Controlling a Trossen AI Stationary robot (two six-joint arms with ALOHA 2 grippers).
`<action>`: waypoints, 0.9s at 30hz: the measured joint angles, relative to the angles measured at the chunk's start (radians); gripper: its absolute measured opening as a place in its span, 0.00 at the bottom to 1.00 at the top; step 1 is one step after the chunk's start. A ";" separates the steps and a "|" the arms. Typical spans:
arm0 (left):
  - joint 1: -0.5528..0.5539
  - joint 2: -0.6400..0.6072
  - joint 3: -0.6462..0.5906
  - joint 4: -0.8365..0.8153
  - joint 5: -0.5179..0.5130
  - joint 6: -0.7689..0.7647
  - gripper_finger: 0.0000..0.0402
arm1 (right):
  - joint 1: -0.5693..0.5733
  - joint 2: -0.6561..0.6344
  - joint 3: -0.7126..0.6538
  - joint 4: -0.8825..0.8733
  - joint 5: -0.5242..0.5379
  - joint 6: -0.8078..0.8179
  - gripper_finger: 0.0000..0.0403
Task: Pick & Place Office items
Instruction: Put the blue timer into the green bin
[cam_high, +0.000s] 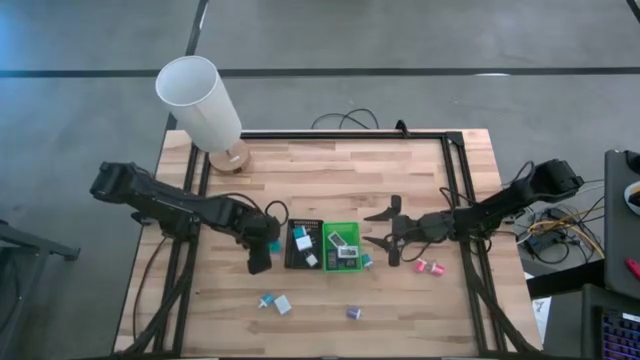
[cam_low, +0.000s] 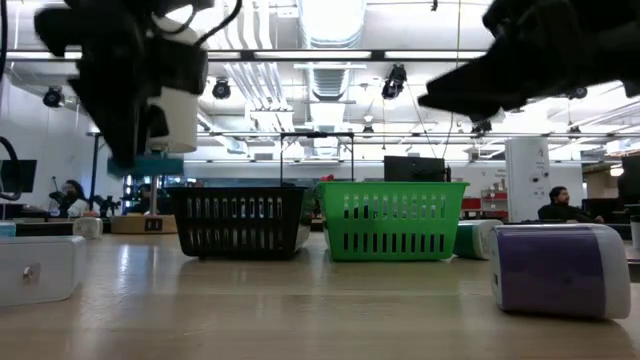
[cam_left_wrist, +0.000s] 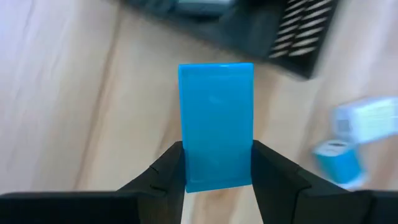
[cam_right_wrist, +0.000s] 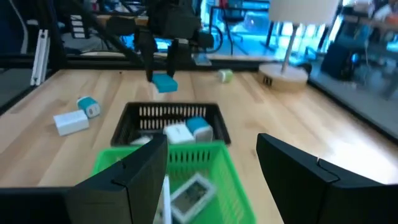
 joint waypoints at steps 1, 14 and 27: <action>0.000 -0.006 0.012 0.000 0.015 0.003 0.35 | 0.000 0.000 0.021 -0.024 -0.008 -0.023 0.61; -0.004 -0.013 0.155 -0.050 0.121 0.061 0.35 | 0.000 0.008 0.341 -0.411 -0.020 -0.089 0.61; 0.000 -0.014 0.264 -0.064 0.237 0.126 0.35 | 0.001 0.008 0.372 -0.529 -0.061 -0.397 0.59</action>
